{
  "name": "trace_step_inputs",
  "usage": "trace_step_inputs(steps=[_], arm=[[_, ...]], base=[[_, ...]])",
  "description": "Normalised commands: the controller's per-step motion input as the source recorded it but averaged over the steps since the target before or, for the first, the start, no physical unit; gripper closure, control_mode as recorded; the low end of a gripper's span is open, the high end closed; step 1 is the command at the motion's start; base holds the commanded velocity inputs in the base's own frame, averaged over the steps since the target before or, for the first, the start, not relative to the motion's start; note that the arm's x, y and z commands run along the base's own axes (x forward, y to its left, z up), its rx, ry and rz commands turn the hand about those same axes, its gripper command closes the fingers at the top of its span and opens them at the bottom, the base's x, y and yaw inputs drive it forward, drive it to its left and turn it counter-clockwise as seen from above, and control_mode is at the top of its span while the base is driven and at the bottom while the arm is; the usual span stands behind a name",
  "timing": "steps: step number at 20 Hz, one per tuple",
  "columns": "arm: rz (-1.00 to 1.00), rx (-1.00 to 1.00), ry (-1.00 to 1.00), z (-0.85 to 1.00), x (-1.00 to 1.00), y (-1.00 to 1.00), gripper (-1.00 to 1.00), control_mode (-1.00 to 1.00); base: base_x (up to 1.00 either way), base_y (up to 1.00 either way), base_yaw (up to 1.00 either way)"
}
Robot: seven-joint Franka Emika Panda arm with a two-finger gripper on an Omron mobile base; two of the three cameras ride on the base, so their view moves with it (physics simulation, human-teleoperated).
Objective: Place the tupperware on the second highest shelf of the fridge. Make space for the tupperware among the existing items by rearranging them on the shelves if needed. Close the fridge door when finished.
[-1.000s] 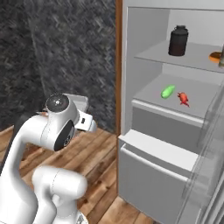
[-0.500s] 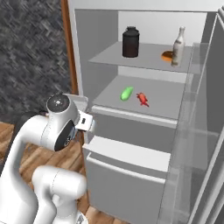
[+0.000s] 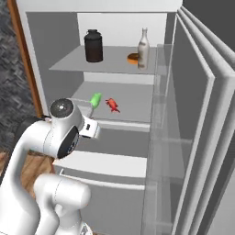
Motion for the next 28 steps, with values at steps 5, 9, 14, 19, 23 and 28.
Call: trace_step_inputs(steps=[5, 9, 14, 19, 23, 28], arm=[[0.00, 0.00, 0.00, 0.00, 0.00, 0.00, 1.00, 1.00], [0.00, 0.00, 0.00, 0.00, 0.00, 0.00, 1.00, 1.00], [0.00, 0.00, 0.00, 0.00, 0.00, 0.00, 1.00, 1.00], [-0.17, -0.03, 0.01, -0.49, 0.39, 0.00, 1.00, -1.00], [-0.15, -0.02, 0.04, -0.39, 0.46, 0.00, 1.00, -1.00], [-0.12, 0.00, 0.04, -0.20, 0.64, 0.00, 1.00, -1.00]], base=[[0.40, -0.25, -0.33], [0.47, -0.05, -0.28], [0.46, 0.00, -0.23], [0.00, 0.00, 0.00], [0.00, 0.00, 0.00], [0.00, 0.00, 0.00]])
